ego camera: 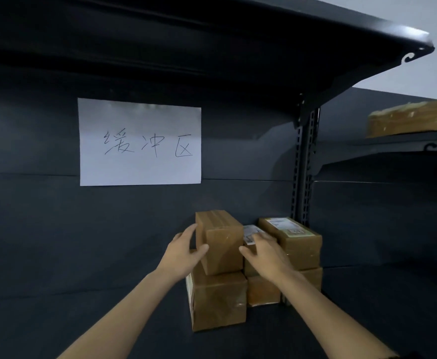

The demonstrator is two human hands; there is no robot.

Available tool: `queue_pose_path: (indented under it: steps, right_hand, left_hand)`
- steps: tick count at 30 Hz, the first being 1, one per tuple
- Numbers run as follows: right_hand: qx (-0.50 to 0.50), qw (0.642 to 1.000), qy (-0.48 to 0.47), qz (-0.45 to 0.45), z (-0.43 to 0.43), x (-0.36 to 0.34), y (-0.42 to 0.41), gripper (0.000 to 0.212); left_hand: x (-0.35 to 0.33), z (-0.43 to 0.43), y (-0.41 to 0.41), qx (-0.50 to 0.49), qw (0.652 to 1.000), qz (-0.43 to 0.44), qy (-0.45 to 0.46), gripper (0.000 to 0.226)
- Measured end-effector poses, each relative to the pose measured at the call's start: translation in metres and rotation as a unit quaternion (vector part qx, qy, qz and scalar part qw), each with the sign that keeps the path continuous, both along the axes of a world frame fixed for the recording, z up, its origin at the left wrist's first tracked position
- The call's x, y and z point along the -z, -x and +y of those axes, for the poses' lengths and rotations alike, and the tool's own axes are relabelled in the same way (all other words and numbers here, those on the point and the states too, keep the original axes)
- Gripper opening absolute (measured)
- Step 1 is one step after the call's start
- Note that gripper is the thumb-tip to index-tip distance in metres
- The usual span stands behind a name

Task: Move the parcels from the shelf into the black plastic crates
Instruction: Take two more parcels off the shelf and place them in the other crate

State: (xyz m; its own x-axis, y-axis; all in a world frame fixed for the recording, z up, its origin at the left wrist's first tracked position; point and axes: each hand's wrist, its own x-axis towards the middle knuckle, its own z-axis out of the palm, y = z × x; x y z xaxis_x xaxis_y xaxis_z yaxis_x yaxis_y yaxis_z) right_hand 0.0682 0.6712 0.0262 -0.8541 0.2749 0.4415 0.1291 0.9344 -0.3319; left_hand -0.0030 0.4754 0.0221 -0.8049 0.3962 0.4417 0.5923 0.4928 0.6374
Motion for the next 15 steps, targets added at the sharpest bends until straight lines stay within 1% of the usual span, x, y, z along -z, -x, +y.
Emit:
queue_pose_path:
  steps: [4, 6, 8, 11, 13, 15]
  right_hand:
    - [-0.018, 0.999, -0.035, -0.006, -0.003, -0.001, 0.018, 0.046]
    - [-0.042, 0.999, -0.016, 0.004, -0.008, -0.002, 0.027, 0.038]
    - [-0.057, 0.998, 0.004, 0.027, -0.013, -0.008, 0.034, 0.033]
    - [-0.085, 0.994, 0.005, 0.073, -0.023, -0.02, 0.04, 0.038]
    - [-0.124, 0.987, -0.02, 0.096, -0.033, -0.022, 0.043, 0.043]
    - [-0.166, 0.98, -0.055, 0.096, -0.044, -0.018, 0.045, 0.042]
  left_hand:
    - [-0.007, 0.012, 0.008, 0.027, 0.996, -0.044, -0.067, 0.054]
    - [-0.008, 0.019, 0.009, 0.034, 0.989, -0.081, -0.121, 0.048]
    - [-0.008, 0.024, 0.008, 0.027, 0.973, -0.122, -0.192, 0.043]
    - [-0.004, 0.021, 0.005, 0.033, 0.941, -0.184, -0.281, 0.038]
    - [0.004, 0.013, 0.004, 0.019, 0.932, -0.204, -0.3, 0.032]
    - [0.016, 0.005, 0.003, -0.012, 0.929, -0.212, -0.303, 0.024]
